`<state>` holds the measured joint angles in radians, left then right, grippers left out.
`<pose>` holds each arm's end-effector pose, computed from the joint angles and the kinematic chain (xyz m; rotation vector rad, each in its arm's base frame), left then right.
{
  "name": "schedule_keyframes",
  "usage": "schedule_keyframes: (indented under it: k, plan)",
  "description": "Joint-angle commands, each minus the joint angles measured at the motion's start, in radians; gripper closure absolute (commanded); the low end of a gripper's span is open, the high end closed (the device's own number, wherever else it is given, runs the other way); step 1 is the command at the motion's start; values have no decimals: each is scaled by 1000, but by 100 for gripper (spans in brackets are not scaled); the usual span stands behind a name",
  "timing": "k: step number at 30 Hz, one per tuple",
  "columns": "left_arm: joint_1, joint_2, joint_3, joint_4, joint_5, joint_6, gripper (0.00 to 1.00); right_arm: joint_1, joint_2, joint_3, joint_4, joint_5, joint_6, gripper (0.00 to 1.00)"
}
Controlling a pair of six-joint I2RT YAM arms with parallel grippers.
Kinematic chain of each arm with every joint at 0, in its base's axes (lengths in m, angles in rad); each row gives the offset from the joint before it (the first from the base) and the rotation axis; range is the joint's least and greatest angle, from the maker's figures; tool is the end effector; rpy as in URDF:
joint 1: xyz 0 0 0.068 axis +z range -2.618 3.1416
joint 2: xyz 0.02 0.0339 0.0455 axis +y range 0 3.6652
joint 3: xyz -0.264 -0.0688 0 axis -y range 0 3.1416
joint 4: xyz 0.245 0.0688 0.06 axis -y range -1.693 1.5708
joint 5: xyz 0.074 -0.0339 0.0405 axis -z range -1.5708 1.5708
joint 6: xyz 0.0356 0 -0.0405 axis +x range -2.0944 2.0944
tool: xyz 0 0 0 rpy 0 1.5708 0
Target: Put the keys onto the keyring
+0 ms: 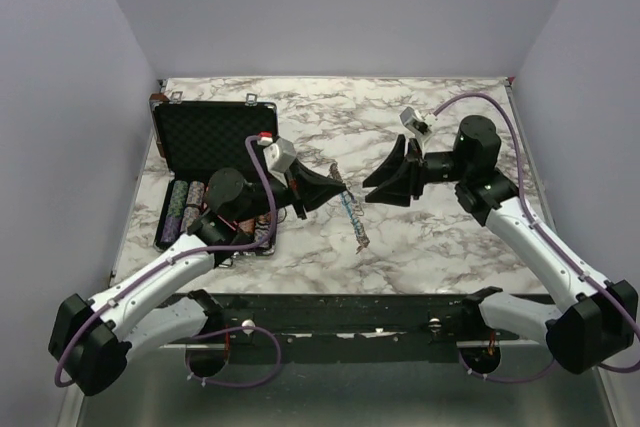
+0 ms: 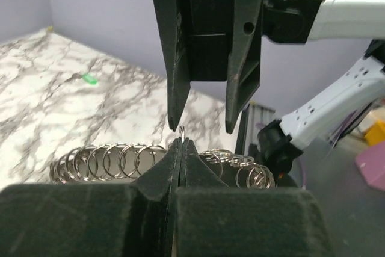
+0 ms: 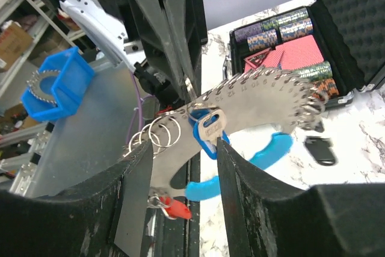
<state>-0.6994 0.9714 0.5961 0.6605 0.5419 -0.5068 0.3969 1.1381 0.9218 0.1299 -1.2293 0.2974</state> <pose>0.1575 -0.1565 0.3269 0.6378 1.3153 -1.3515 0.2149 0.1264 0.3518 -1.0732 1.4898 1.5040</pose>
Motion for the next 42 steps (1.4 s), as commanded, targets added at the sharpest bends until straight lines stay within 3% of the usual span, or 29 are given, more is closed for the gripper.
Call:
schedule_keyframes:
  k: [1,6,8,19,23,30,38,42]
  plan:
    - [26,-8,218,-655,136,290,100,-7,-35,29,-175,-12,-165,45]
    - [28,136,485,-1170,132,534,100,-7,-63,29,-315,25,-286,44]
    - [28,202,571,-1290,112,571,100,-9,-75,26,-361,47,-351,43]
    - [-38,423,824,-1526,-121,622,100,-7,-161,-38,-444,157,-445,39]
    - [-57,489,869,-1515,-174,591,100,-12,-195,-80,-443,298,-437,36]
    - [-52,595,962,-1327,-220,513,100,-67,-279,-156,-403,532,-356,27]
    - [30,843,1260,-1126,-305,294,100,-177,-377,-273,-331,735,-244,21]
    - [109,932,1308,-910,-315,101,100,-222,-425,-328,-297,764,-215,20]
